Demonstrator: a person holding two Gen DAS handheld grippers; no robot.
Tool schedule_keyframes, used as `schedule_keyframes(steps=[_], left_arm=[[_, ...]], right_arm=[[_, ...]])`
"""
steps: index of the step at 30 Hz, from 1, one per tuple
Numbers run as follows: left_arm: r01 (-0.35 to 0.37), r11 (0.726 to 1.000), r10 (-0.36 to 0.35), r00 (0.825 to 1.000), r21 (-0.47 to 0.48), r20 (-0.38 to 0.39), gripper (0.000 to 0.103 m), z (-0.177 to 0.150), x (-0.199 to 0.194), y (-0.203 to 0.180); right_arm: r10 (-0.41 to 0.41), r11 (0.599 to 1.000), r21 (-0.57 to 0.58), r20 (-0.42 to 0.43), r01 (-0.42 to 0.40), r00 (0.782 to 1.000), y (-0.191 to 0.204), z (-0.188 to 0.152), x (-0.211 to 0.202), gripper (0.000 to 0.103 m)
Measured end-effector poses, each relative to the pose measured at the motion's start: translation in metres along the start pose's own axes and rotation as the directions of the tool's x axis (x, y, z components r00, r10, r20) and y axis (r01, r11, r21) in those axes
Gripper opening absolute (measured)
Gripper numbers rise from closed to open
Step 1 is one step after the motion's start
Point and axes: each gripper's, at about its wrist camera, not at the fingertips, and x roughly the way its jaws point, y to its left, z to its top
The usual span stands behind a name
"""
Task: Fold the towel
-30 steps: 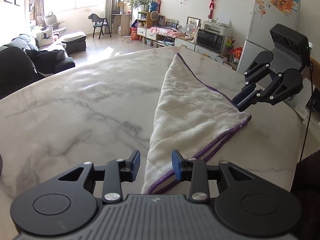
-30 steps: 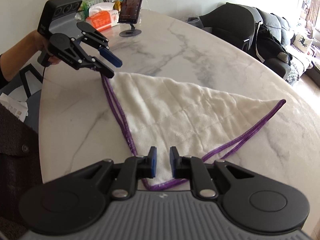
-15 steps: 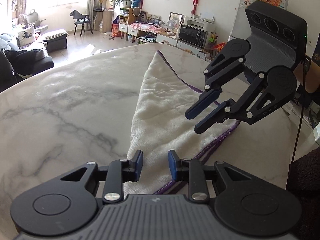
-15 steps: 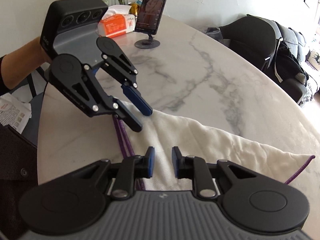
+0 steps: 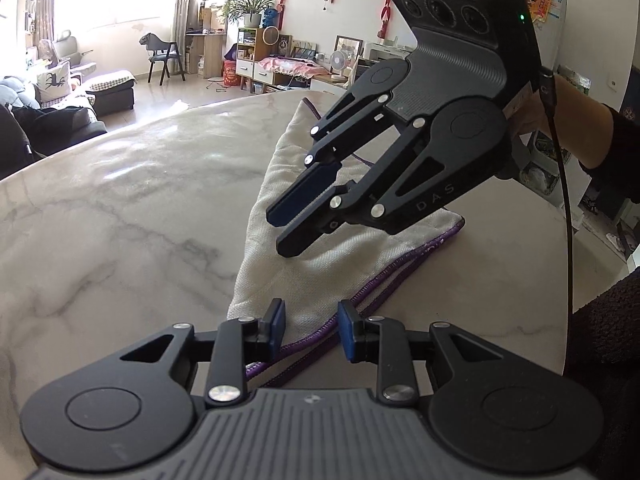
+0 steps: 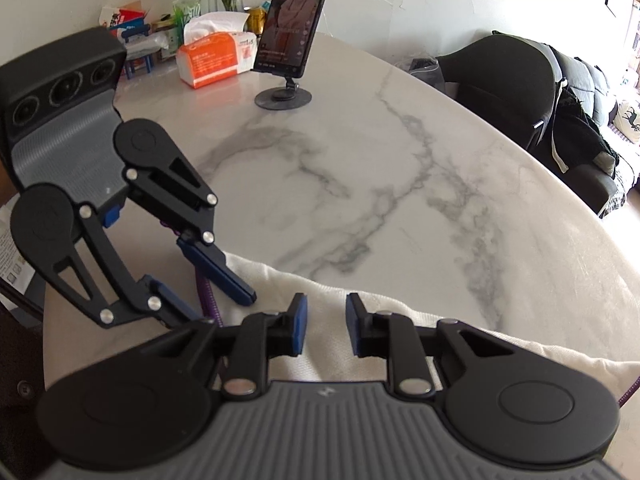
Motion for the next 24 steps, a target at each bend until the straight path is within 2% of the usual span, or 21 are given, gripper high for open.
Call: schedule_keyframes(steps=[4, 8, 12, 14, 19, 21, 24], left_arm=[[-0.003, 0.999, 0.005, 0.999, -0.052, 0.051, 0.029, 0.005, -0.014, 0.011], [-0.040, 0.993, 0.051, 0.994, -0.115, 0.100, 0.029, 0.019, -0.018, 0.023], [-0.063, 0.987, 0.079, 0.991, -0.151, 0.105, 0.029, 0.034, -0.007, 0.024], [-0.069, 0.988, 0.082, 0.993, -0.141, 0.089, 0.029, 0.040, 0.003, 0.020], [-0.073, 0.994, 0.077, 0.996, -0.080, 0.054, 0.029, 0.046, 0.016, 0.010], [-0.065, 0.996, 0.068, 0.997, -0.057, 0.044, 0.029, 0.045, 0.020, 0.006], [-0.044, 0.999, 0.045, 0.998, -0.024, 0.033, 0.029, 0.041, 0.024, 0.003]], right_arm=[[0.013, 1.000, -0.012, -0.017, -0.013, 1.000, 0.007, -0.010, 0.001, 0.023], [0.011, 1.000, 0.004, -0.006, -0.011, 1.000, 0.010, -0.018, -0.004, 0.024], [0.005, 1.000, -0.010, -0.010, -0.005, 1.000, 0.012, -0.021, -0.012, 0.029], [-0.034, 0.999, -0.016, -0.003, 0.034, 0.999, 0.006, -0.022, -0.020, 0.033], [-0.111, 0.994, -0.023, -0.008, 0.111, 0.994, -0.018, -0.025, -0.029, 0.033], [-0.110, 0.993, -0.051, 0.009, 0.111, 0.994, -0.027, -0.024, -0.030, 0.032], [-0.053, 0.993, -0.106, 0.046, 0.058, 0.998, -0.037, -0.020, -0.027, 0.032]])
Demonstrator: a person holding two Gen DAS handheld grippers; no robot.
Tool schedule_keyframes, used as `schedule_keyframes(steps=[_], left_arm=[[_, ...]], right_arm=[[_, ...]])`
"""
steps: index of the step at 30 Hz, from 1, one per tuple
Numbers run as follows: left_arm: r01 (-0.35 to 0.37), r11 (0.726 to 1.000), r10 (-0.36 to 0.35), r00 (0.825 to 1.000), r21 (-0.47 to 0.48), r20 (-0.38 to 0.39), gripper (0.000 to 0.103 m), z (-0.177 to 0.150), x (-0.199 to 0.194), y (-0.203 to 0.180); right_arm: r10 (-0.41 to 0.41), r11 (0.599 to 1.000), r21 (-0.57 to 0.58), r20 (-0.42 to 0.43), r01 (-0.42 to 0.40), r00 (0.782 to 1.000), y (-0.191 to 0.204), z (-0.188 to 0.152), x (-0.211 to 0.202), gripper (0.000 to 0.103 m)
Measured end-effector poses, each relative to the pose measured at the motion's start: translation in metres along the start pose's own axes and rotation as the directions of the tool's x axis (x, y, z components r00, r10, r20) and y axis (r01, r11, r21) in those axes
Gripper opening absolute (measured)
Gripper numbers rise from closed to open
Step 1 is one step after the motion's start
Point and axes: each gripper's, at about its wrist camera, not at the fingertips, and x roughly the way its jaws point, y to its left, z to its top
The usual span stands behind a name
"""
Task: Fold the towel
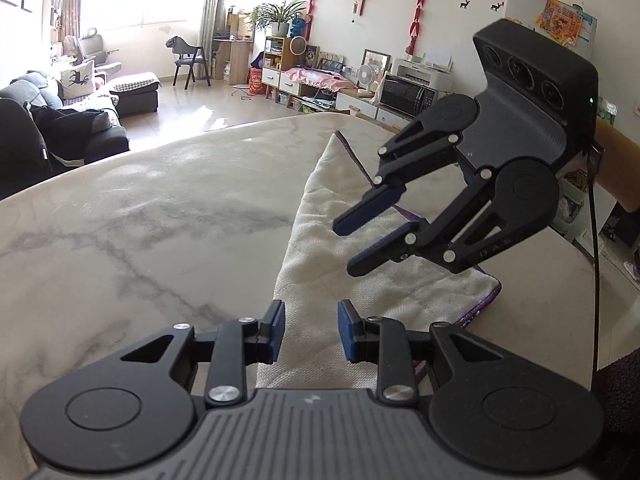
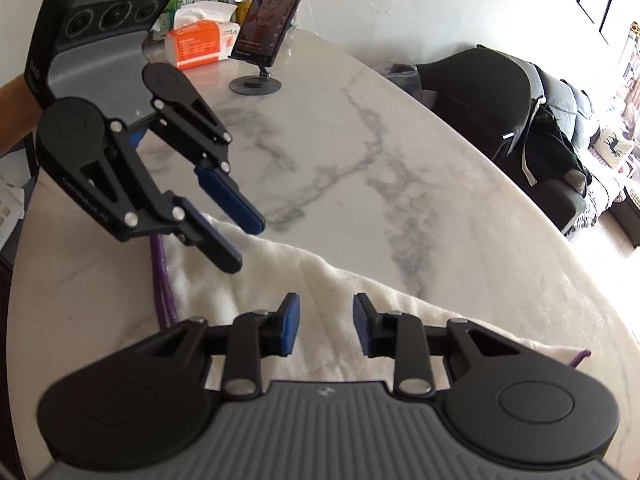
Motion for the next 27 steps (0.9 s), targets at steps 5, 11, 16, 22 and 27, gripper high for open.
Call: schedule_keyframes(steps=[5, 11, 16, 22, 27], left_arm=[[0.023, 1.000, -0.022, 1.000, 0.021, -0.017, 0.029, -0.016, 0.004, -0.010], [0.052, 0.999, -0.051, 0.998, -0.008, 0.045, 0.029, -0.038, -0.007, -0.004], [0.064, 0.998, -0.063, 0.996, -0.014, 0.065, 0.029, -0.047, -0.018, -0.003], [0.074, 0.997, -0.074, 0.994, 0.001, 0.077, 0.030, -0.053, -0.022, -0.003], [0.085, 0.996, -0.084, 0.993, -0.012, 0.079, 0.030, -0.055, -0.023, -0.001]], right_arm=[[0.122, 0.988, -0.097, -0.004, -0.122, 0.992, -0.012, -0.001, 0.021, 0.032], [0.180, 0.981, -0.084, 0.058, -0.175, 0.982, -0.049, -0.024, 0.025, 0.060], [0.207, 0.978, -0.048, 0.089, -0.204, 0.974, -0.079, -0.046, 0.020, 0.068], [0.211, 0.977, -0.021, 0.132, -0.210, 0.969, -0.110, -0.066, 0.012, 0.068], [0.178, 0.984, -0.018, 0.128, -0.177, 0.976, -0.131, -0.076, 0.005, 0.070]])
